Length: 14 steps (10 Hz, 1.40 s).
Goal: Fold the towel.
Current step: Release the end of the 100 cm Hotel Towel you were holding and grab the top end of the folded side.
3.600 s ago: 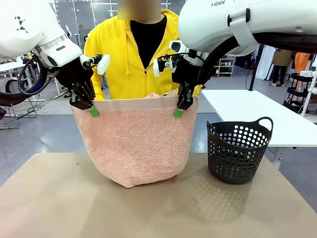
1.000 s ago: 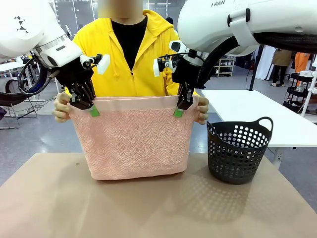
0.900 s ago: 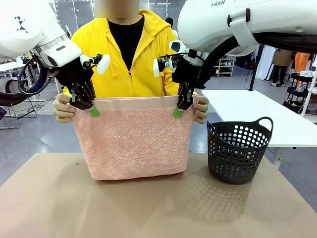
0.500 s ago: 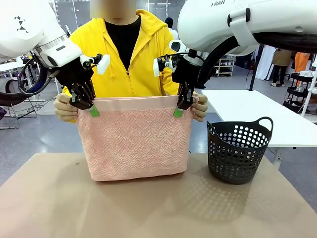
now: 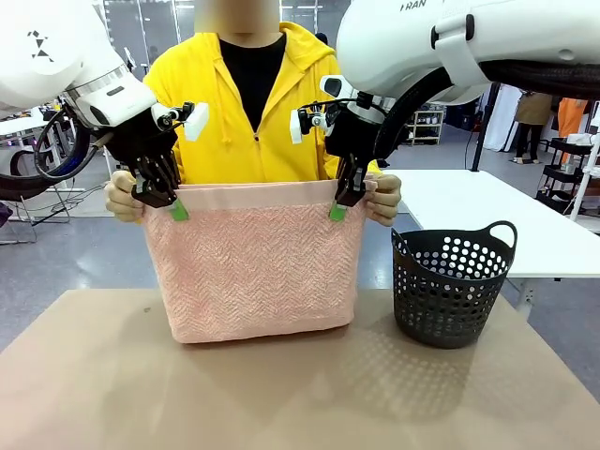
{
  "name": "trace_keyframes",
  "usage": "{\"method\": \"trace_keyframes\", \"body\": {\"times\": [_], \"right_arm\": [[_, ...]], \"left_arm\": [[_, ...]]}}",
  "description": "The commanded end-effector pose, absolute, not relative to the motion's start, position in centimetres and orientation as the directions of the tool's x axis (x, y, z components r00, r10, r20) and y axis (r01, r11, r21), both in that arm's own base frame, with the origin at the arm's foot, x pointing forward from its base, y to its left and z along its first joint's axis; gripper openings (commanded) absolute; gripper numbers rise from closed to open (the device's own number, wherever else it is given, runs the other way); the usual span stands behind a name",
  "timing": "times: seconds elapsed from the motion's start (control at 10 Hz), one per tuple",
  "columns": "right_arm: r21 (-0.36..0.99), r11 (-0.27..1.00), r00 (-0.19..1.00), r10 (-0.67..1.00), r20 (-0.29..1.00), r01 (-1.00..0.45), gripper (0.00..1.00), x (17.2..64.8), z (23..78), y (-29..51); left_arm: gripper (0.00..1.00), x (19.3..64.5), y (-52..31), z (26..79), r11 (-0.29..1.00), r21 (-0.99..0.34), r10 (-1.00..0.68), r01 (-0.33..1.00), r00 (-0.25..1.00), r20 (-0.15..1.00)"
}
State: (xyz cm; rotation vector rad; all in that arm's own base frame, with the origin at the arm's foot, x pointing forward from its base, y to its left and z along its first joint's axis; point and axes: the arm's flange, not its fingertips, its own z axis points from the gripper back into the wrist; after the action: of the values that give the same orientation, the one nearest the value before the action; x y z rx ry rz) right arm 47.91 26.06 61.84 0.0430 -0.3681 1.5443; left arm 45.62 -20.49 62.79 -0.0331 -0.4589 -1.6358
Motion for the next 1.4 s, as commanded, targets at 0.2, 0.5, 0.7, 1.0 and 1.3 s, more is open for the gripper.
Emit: {"method": "trace_keyframes", "body": {"times": [0.2,0.5,0.7,1.0,1.3], "right_arm": [[-0.227,0.021,-0.040,0.964,0.264,-0.974,0.62,47.1,62.3,25.8],[-0.307,0.012,-0.065,0.968,0.241,-0.952,1.00,45.5,64.3,25.7],[-0.375,0.007,-0.080,0.973,0.215,-0.927,1.00,44.4,66.2,25.4],[-0.455,-0.020,-0.104,0.981,0.161,-0.890,1.00,44.0,68.4,25.4],[-0.380,-0.028,-0.107,0.976,0.190,-0.925,1.00,45.7,69.2,25.0]], "left_arm": [[0.68,45.1,-20.2,63.4,-0.038,0.344,-0.959,0.938,-0.131,0.252],[1.00,43.6,-20.4,65.5,-0.035,0.416,-0.959,0.909,-0.148,0.243],[1.00,42.6,-20.6,67.7,-0.030,0.480,-0.969,0.877,-0.144,0.203],[1.00,42.7,-21.0,69.6,-0.010,0.534,-0.977,0.846,-0.123,0.176],[1.00,43.5,-21.4,70.3,-0.022,0.541,-0.974,0.841,-0.140,0.177]]}}
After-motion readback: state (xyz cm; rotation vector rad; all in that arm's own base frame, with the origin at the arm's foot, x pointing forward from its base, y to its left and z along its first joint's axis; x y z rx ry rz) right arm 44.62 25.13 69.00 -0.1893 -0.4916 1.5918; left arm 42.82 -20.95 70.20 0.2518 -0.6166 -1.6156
